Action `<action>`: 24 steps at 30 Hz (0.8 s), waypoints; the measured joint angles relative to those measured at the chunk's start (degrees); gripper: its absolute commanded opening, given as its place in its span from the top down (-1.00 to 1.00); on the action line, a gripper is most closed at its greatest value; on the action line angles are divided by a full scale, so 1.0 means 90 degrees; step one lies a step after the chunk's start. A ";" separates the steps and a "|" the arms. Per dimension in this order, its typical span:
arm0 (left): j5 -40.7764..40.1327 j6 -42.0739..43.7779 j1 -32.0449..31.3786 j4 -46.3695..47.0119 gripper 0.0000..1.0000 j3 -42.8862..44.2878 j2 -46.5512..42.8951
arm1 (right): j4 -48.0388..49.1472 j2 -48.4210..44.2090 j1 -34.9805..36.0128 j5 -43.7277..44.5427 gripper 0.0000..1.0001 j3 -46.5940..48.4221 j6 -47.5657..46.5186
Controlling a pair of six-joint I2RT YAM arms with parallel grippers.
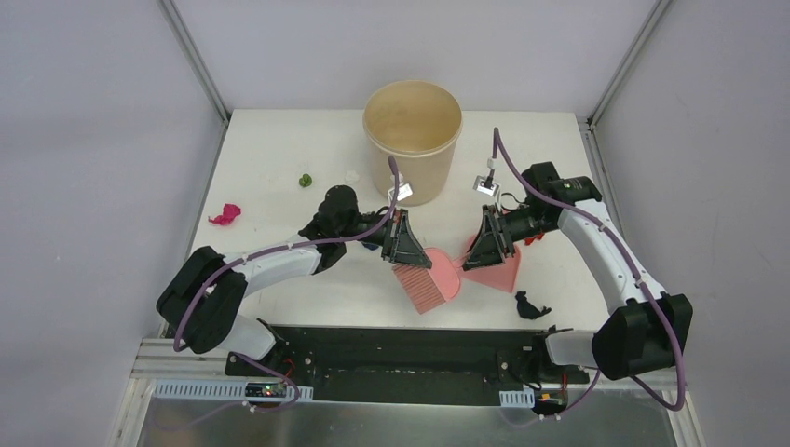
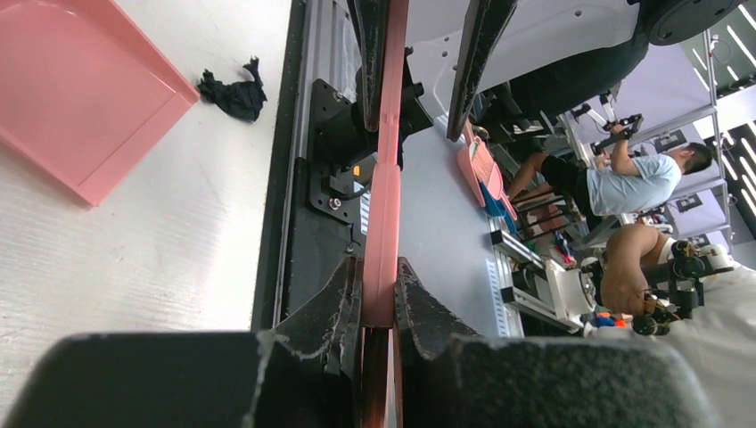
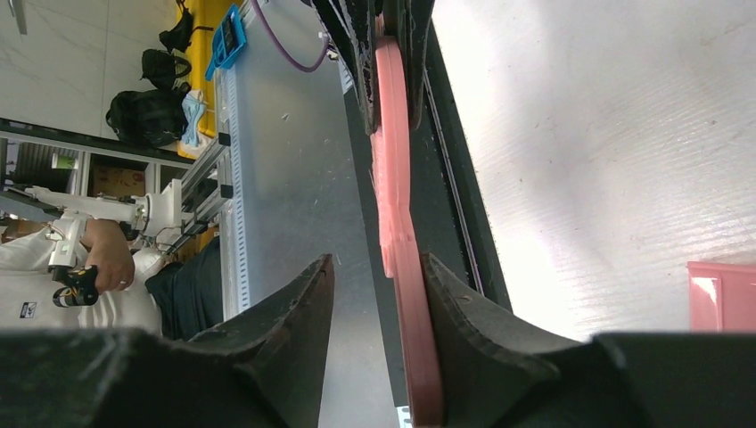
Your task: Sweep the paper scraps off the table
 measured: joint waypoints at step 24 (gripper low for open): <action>0.0240 -0.0185 0.0056 0.0255 0.28 0.0022 0.0277 | 0.0209 0.0015 -0.0221 0.0114 1.00 -0.0104 0.0032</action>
